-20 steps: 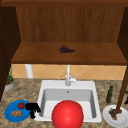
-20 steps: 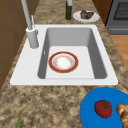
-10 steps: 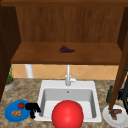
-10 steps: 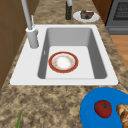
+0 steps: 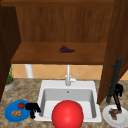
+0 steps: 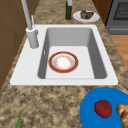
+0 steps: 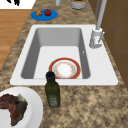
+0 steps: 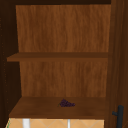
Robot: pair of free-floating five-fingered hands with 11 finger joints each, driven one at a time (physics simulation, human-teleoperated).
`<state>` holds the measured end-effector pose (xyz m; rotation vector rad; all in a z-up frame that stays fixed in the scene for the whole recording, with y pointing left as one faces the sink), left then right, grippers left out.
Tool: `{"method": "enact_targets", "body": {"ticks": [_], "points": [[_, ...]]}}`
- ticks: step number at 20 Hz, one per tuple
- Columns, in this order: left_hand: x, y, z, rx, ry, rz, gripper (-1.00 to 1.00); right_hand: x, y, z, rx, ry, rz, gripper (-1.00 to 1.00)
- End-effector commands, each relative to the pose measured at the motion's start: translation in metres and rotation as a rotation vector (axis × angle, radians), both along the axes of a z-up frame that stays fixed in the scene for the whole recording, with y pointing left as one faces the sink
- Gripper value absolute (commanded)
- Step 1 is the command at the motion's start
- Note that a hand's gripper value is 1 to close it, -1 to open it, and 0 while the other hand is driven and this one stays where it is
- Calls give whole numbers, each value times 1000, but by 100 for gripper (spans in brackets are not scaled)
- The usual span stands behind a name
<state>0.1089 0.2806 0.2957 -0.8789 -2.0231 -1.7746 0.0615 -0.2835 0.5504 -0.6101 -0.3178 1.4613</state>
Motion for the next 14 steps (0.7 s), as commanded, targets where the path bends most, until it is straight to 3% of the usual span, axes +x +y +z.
{"method": "enact_targets", "body": {"ticks": [1, 14], "points": [[0, 0, 0, 0, 0, 0, 0, 15, 17, 5, 11, -5, -48, -100], [0, 0, 0, 0, 0, 0, 0, 65, 59, 3, -37, 33, -86, -100]]}}
